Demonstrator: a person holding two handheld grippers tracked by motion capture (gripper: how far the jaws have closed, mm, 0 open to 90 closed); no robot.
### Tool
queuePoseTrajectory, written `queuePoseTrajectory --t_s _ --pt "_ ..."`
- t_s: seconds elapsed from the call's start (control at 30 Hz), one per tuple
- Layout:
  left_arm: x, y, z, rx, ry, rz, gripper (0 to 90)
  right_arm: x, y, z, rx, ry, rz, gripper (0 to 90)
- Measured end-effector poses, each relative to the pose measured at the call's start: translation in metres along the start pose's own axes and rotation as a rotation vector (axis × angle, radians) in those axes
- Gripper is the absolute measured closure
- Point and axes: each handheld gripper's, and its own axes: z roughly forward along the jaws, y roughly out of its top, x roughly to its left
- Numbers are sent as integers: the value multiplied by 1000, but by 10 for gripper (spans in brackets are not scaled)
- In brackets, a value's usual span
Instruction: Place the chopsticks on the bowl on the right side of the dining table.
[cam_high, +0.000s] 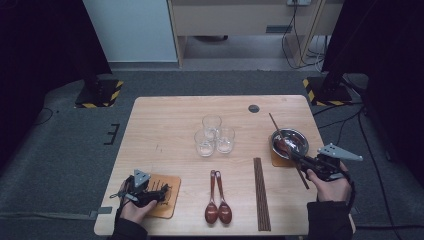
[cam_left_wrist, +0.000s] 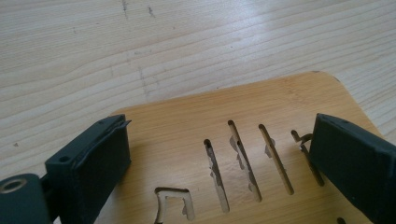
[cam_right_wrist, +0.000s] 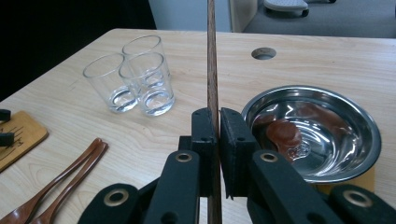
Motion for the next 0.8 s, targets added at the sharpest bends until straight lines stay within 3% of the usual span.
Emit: queuePoseTrajectory --t_s 0.8 --pt "0 0 0 0 0 0 41 -32 12 9 6 -59 -4 849"
